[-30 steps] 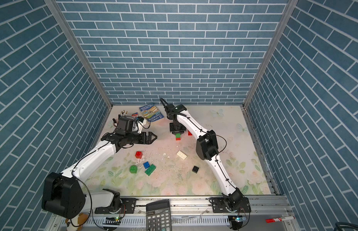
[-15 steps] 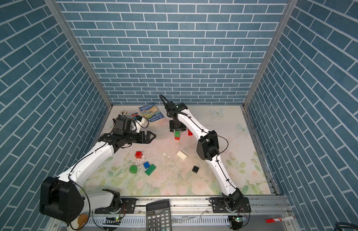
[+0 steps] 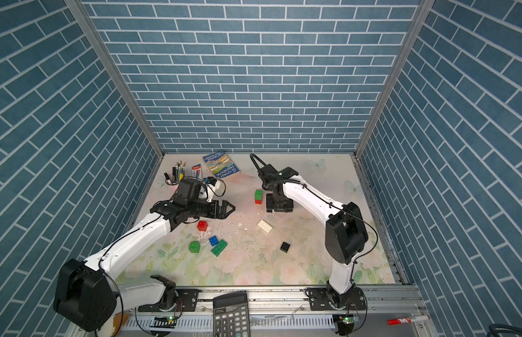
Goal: Assemble the letter r with lego
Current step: Move the lego brick at the center of the board.
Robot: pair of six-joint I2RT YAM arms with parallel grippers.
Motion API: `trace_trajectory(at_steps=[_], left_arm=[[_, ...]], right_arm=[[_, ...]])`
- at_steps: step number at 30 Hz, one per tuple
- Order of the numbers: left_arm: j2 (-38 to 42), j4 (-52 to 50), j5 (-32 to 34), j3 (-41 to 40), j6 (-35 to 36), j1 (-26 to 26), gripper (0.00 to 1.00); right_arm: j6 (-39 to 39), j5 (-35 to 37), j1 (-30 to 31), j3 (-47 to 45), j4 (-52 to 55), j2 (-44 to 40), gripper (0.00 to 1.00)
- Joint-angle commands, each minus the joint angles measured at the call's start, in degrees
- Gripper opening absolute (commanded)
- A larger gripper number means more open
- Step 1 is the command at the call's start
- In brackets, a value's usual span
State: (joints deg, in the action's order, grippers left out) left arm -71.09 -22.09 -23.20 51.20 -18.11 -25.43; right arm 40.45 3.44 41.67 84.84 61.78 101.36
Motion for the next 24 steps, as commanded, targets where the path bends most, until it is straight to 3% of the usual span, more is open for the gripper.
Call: trace_trajectory(at_steps=[1, 6, 12, 18, 24], left_arm=[[-1.2, 1.2, 3.0, -0.6, -2.3, -4.1, 1.0], [-2.0, 1.6, 4.9, -1.2, -4.3, -8.7, 1.0], [-1.2, 0.0, 5.4, -2.8, -4.4, -9.9, 1.0], [-0.6, -1.5, 5.5, -2.2, -3.6, -9.9, 1.0], [-0.3, -2.6, 5.5, -1.5, -2.0, -9.9, 0.99]], right_arm=[[7.2, -2.0, 0.8, -10.6, -4.5, -5.1, 0.56], [11.6, -4.0, 3.5, -21.9, -8.9, -9.4, 0.56], [17.3, -5.5, 5.8, -30.0, -15.6, -12.2, 0.56], [20.0, -4.5, 6.4, -30.4, -17.6, -11.1, 0.55], [22.1, -2.9, 6.7, -29.2, -16.3, -8.0, 0.49]])
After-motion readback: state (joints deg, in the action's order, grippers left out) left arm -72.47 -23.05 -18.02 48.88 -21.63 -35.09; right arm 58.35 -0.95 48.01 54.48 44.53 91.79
